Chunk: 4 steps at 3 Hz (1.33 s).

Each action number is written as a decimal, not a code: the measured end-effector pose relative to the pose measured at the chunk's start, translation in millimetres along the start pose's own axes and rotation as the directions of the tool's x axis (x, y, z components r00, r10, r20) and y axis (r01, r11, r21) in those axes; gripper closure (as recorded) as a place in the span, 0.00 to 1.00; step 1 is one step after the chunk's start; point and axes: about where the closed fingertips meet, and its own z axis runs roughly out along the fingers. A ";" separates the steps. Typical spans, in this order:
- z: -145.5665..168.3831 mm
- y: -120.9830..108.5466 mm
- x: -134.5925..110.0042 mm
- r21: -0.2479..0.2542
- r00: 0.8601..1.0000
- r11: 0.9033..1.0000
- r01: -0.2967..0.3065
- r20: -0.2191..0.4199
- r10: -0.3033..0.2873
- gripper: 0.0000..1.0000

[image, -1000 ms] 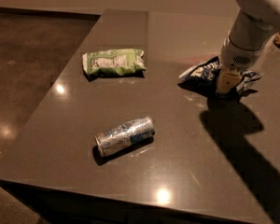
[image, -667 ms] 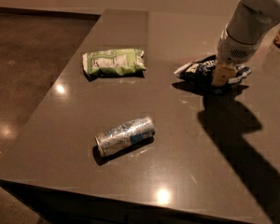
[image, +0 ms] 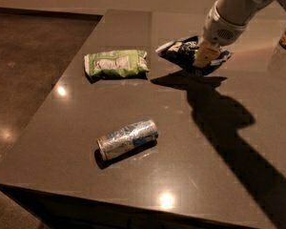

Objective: Move blue chip bag near green jalapeno chip bag

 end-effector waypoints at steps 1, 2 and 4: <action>3.5 0.9 -34.8 -0.018 0.997 0.999 0.028 0.071 -0.026 0.82; 9.7 9.9 -62.7 -0.045 0.991 0.998 0.053 0.125 -0.047 0.58; 19.2 19.7 -86.2 -0.070 0.984 0.995 0.077 0.167 -0.064 0.04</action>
Offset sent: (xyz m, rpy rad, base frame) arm 0.0029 0.0981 0.0094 0.1682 0.0076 0.1436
